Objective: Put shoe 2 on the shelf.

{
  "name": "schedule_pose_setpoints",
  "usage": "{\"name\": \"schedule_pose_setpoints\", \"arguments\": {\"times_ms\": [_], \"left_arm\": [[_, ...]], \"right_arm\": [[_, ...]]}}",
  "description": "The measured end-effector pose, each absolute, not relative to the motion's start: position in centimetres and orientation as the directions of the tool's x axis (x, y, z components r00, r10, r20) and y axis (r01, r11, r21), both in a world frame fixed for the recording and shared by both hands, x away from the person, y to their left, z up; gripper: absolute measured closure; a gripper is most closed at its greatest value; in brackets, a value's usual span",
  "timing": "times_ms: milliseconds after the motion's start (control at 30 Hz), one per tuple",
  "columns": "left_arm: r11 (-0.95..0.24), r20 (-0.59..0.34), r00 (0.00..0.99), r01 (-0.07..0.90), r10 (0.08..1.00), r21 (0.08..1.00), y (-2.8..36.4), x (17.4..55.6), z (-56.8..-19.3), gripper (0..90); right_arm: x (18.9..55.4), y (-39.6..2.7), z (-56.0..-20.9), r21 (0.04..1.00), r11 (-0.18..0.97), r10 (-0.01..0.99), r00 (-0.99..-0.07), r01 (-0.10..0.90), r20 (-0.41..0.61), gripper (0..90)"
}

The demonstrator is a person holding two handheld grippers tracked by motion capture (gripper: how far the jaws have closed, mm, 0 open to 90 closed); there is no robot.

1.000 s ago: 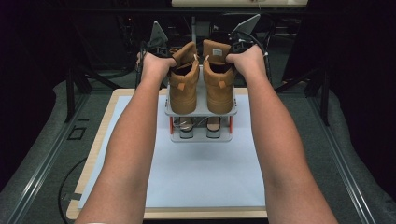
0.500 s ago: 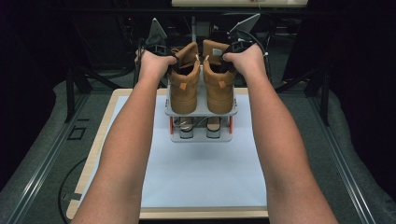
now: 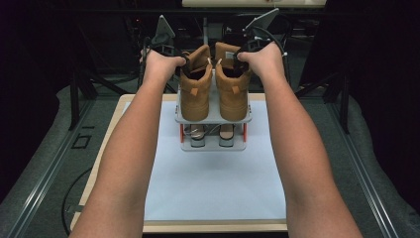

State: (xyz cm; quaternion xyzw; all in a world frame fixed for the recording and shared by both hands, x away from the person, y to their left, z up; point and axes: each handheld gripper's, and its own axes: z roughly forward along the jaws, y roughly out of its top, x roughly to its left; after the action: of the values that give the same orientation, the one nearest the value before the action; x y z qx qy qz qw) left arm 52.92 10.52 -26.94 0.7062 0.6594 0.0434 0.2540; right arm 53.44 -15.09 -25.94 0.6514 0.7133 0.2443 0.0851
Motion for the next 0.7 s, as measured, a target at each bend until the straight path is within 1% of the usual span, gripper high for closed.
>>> {"name": "schedule_pose_setpoints", "arguments": {"times_ms": [333,700], "left_arm": [[-0.004,-0.267,0.131,0.902,0.955,0.431,10.9,52.4,-25.8,41.5],[-0.009,-0.26,0.142,0.891,0.955,0.455,11.2,50.9,-23.9,41.8]], "right_arm": [[52.9,-15.0,-25.2,0.478,0.037,0.973,-0.141,0.878,0.184,44.9],[51.3,-14.5,-23.0,0.519,0.066,0.974,-0.167,0.852,0.151,44.8]]}}
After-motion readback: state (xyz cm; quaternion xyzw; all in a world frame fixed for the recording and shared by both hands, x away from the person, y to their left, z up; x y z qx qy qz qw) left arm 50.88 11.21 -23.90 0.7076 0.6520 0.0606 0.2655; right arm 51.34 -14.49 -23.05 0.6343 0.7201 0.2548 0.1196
